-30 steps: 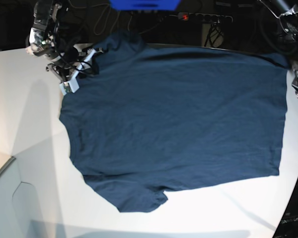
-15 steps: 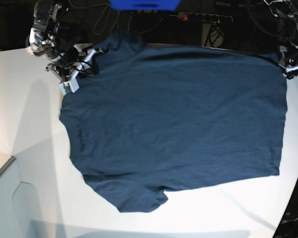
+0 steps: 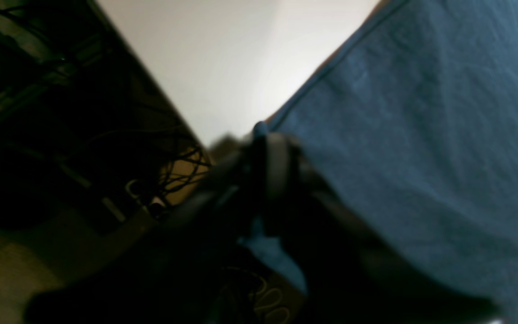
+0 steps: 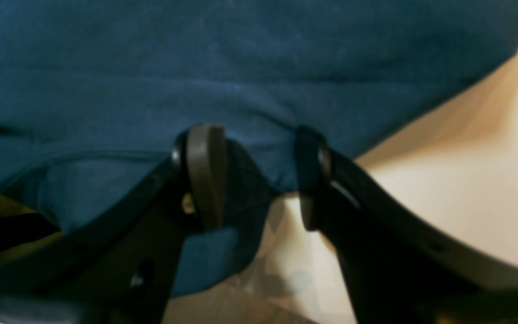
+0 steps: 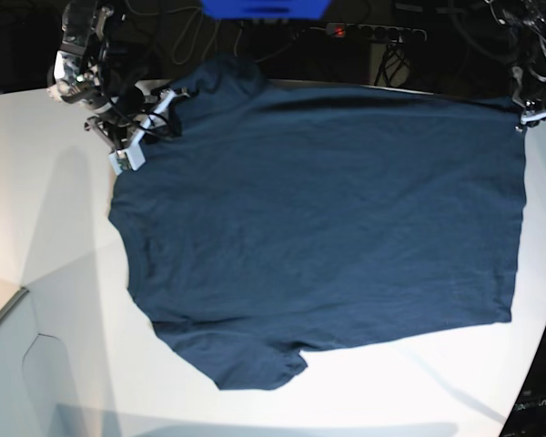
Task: Layout the t-shirt on the table in an organized manner, then fold the t-shirt properly
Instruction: 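Drag the shirt corner with the right gripper outward along the table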
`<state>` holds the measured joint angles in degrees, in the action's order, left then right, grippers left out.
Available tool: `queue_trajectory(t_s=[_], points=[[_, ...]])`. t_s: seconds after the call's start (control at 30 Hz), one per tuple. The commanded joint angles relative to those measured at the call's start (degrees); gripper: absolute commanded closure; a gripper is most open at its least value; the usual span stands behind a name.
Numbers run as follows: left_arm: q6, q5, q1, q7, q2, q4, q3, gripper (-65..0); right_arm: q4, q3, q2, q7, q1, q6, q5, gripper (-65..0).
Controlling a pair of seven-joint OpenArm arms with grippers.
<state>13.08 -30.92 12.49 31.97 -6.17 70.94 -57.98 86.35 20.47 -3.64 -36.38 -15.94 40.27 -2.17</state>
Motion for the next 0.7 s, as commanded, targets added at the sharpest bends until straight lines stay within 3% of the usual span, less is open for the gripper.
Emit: queue_trajectory(t_s=[0.0, 0.17, 0.4, 0.67], points=[[0.24, -0.51, -0.49, -0.71, -0.9, 1.28, -0.18, 0.0, -0.15, -0.03, -0.01, -2.96, -0.45, -0.27, 2.04, -24.6], [0.33, -0.6, -0.4, -0.63, -0.64, 4.18, -0.18, -0.1, -0.15, -0.03, -0.01, -2.96, -0.36, -0.27, 2.04, -24.6], [0.33, -0.6, -0.58, -0.63, 3.76, 18.43, -0.27, -0.1, 0.03, 0.06, -0.01, -3.05, 0.78, -0.27, 1.95, -24.4], [-0.11, -0.6, -2.78, -0.63, 3.84, 22.21, 0.79, -0.1, 0.2, 0.41, -0.01, -2.96, 1.92, -0.27, 1.87, -23.4]])
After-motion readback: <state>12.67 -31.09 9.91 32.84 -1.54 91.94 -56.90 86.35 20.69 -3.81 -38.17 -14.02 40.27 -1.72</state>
